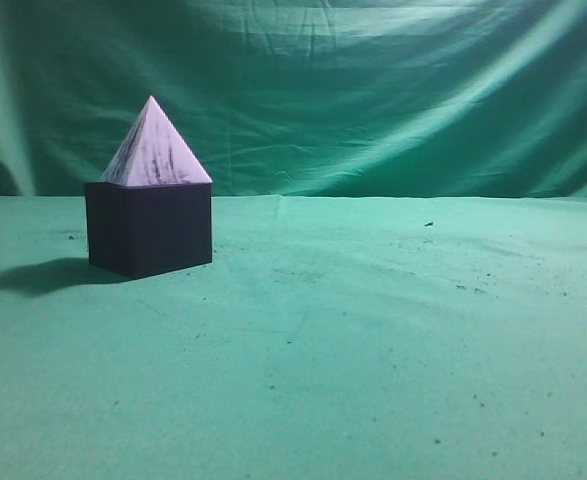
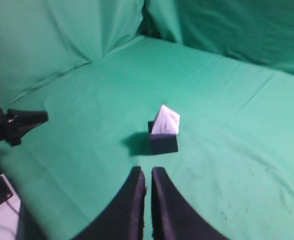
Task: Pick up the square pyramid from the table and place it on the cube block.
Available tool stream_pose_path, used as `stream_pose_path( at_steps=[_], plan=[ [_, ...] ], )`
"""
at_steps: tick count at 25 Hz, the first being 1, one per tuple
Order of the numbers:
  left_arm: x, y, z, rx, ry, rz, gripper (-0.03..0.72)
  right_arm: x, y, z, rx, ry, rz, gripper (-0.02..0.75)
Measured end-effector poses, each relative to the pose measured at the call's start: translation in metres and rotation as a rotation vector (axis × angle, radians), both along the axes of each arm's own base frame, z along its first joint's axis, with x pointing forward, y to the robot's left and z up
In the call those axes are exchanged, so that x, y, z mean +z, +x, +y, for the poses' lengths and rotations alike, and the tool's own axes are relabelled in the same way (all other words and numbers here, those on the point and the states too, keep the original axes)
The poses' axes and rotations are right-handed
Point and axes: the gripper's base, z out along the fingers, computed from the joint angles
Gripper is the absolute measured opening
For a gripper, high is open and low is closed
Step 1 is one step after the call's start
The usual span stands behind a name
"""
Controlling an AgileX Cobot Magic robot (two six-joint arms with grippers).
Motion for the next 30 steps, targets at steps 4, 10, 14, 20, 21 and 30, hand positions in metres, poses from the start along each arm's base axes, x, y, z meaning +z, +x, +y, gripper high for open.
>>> stream_pose_path(
  at_steps=[4,10,14,20,21,30],
  plan=[
    [0.000,0.000,0.000,0.000,0.000,0.000,0.000,-0.010,0.003,-0.002,-0.027,-0.046,-0.003,0.000],
    [0.000,0.000,0.000,0.000,0.000,0.000,0.000,-0.047,0.013,-0.016,-0.279,-0.004,-0.180,0.000],
    [0.000,0.000,0.000,0.000,0.000,0.000,0.000,-0.089,0.010,-0.029,-0.457,0.000,-0.281,0.000],
    [0.000,0.000,0.000,0.000,0.000,0.000,0.000,-0.148,0.007,-0.040,-0.681,-0.033,-0.262,0.000],
    [0.000,0.000,0.000,0.000,0.000,0.000,0.000,-0.157,0.008,-0.040,-0.706,-0.044,-0.240,0.000],
    [0.000,0.000,0.000,0.000,0.000,0.000,0.000,-0.213,0.017,-0.042,-0.771,-0.109,-0.099,0.000]
  ],
)
